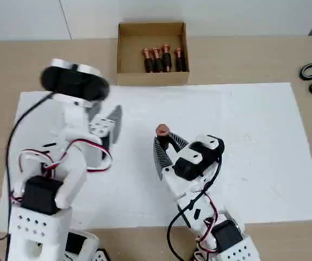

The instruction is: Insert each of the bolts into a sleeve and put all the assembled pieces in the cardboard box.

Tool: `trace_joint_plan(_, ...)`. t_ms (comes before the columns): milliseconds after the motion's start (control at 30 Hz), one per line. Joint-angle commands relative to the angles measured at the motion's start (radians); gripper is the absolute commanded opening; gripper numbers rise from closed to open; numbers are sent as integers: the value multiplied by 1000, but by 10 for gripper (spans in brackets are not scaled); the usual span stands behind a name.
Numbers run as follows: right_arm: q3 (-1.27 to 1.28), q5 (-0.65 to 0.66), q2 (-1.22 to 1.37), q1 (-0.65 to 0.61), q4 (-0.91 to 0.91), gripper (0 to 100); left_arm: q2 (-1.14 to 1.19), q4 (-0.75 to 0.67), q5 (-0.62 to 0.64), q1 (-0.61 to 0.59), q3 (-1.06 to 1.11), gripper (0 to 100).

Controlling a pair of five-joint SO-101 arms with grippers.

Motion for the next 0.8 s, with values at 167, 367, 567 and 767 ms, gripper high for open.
trace_joint_plan(167, -137, 34, -4, 203, 188, 4, -11, -55, -74, -152, 206, 130)
trace_joint_plan(367, -331, 137, 50, 205, 275, 4, -18, -164, -74, -153, 331, 130)
trace_joint_plan(567, -643, 167, 392, 208, 269, 4, -12, -164, -74, -150, 335, 130)
trace_joint_plan(767, -1007, 164, 852, 205, 208, 4, -12, -183, -68, -152, 337, 130)
